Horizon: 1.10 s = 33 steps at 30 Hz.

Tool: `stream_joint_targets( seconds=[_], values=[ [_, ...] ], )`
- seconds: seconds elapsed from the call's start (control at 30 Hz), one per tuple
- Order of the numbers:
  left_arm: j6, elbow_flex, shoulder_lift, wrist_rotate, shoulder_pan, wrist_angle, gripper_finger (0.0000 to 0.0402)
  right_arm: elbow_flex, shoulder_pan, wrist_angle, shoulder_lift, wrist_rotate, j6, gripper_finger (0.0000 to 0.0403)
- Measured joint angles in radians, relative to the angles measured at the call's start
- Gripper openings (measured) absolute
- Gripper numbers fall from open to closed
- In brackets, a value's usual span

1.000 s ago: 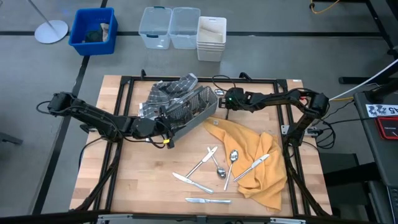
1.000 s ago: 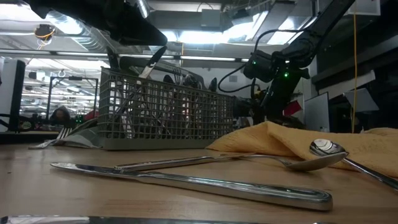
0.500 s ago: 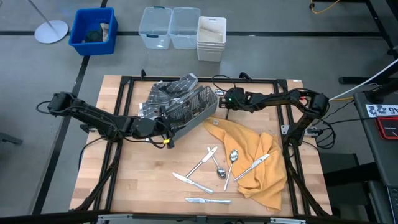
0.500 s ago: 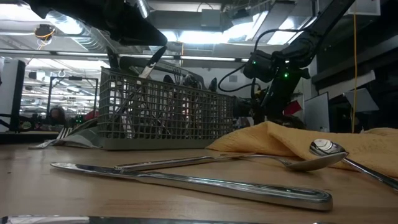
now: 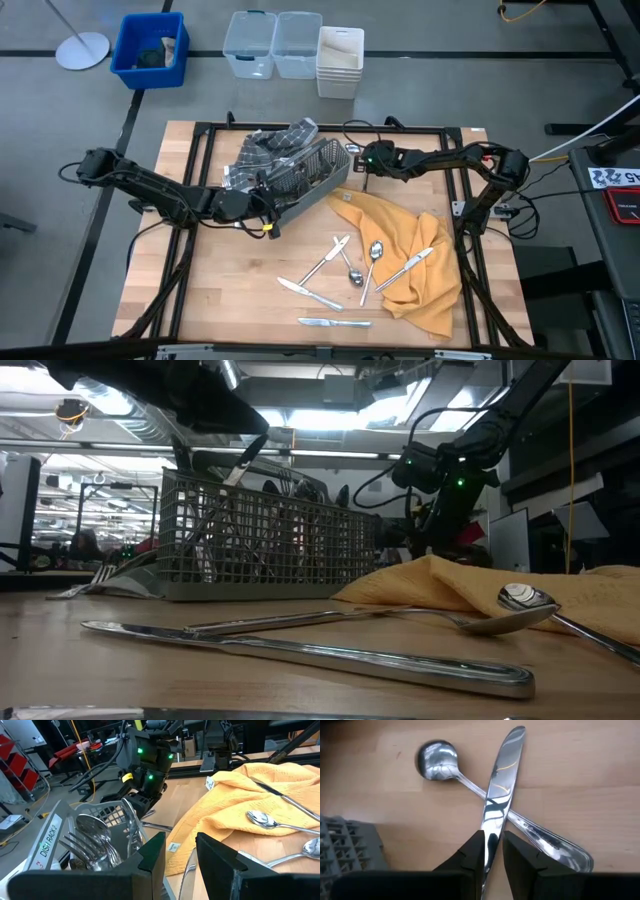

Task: Sort silverware
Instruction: Put the silver knife into the gray silverware basket

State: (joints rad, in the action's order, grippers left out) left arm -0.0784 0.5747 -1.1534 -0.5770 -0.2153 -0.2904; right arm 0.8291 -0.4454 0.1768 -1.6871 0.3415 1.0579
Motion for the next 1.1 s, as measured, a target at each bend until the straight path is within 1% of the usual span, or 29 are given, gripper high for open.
stream_joint_targets(
  seconds=[0.13, 0.27, 0.5, 0.63, 0.97, 1.1],
  values=[
    [-0.019, 0.0, 0.006, -0.003, 0.0, 0.005, 0.01, 0.0, 0.0, 0.001, 0.0, -0.048, 0.023, 0.0072],
    [-0.025, 0.0, 0.057, -0.008, -0.001, 0.011, 0.01, 0.0, 0.001, 0.002, 0.0, -0.065, 0.026, 0.0072],
    [0.073, 0.0, 0.188, -0.01, -0.001, 0.145, 0.01, 0.0, 0.014, 0.005, 0.0, -0.061, 0.044, 0.0072],
    [0.102, 0.0, 0.227, -0.01, -0.001, 0.218, 0.01, 0.0, 0.021, 0.004, 0.0, -0.043, 0.045, 0.0072],
    [0.105, 0.0, 0.23, -0.009, -0.001, 0.26, 0.01, 0.003, 0.04, -0.028, -0.073, -0.02, 0.052, 0.0072],
    [0.105, 0.0, 0.23, -0.009, -0.001, 0.259, 0.01, 0.003, 0.04, -0.047, -0.077, -0.017, 0.059, 0.0072]
  ],
)
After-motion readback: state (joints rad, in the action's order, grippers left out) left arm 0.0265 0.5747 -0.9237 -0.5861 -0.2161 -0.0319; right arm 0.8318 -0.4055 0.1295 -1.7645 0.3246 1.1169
